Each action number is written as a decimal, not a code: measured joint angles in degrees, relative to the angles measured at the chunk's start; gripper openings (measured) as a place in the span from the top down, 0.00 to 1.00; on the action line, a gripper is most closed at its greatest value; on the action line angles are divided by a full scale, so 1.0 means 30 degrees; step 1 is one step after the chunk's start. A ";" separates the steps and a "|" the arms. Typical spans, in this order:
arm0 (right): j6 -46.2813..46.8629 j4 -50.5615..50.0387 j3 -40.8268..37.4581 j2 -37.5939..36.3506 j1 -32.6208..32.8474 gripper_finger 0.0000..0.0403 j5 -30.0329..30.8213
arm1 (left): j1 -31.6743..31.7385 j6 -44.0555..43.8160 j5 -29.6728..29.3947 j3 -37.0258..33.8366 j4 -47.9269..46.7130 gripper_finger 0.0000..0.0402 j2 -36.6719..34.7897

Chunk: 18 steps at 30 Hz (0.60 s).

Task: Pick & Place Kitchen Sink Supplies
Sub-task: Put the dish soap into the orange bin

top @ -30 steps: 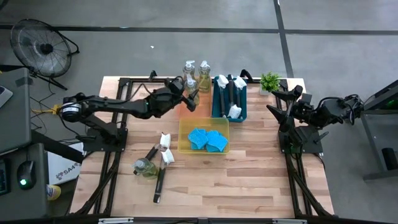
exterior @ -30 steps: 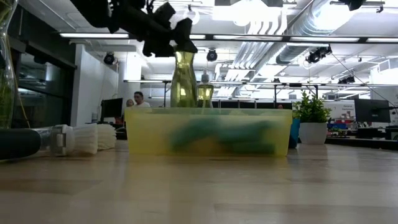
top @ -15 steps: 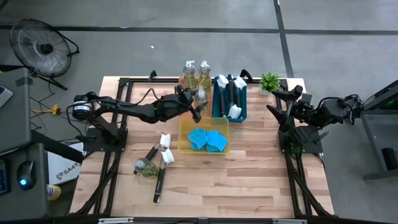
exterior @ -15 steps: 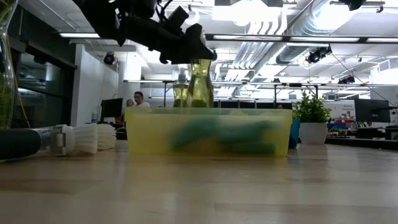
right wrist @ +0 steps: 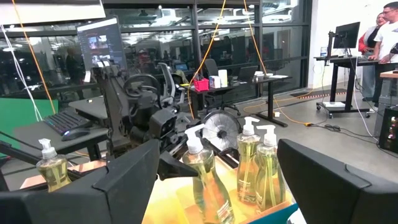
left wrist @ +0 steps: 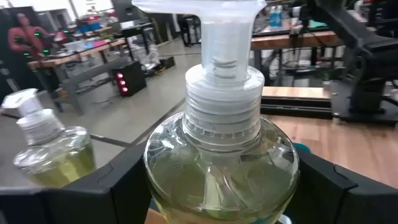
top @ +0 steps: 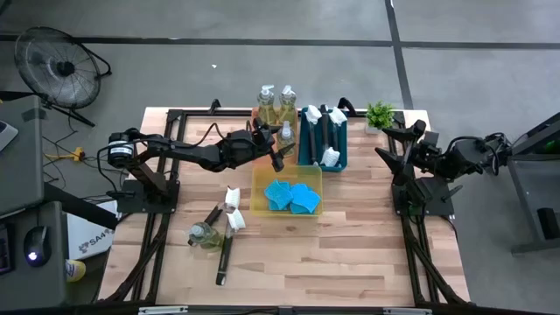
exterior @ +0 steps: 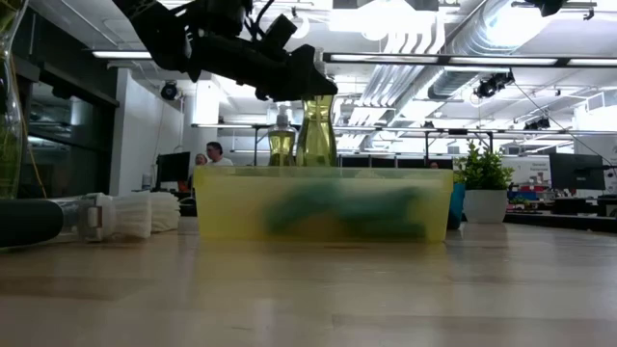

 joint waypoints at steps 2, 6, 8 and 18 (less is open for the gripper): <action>-0.0005 0.0000 0.0000 -0.0005 -0.0004 0.20 -0.0002 | 0.0221 -0.0064 0.0232 0.0000 -0.0017 0.29 0.0012; -0.0007 0.0000 0.0000 -0.0005 0.0004 0.20 0.0002 | 0.0850 -0.0016 0.0776 0.0264 -0.0071 0.29 0.0629; 0.0000 0.0004 0.0000 -0.0007 0.0000 0.20 0.0004 | 0.1068 0.0014 0.1233 0.0566 -0.0229 0.29 0.0965; -0.0004 0.0000 0.0000 -0.0007 0.0000 0.20 0.0000 | 0.1267 -0.0058 0.1748 0.1049 -0.0327 0.29 0.1268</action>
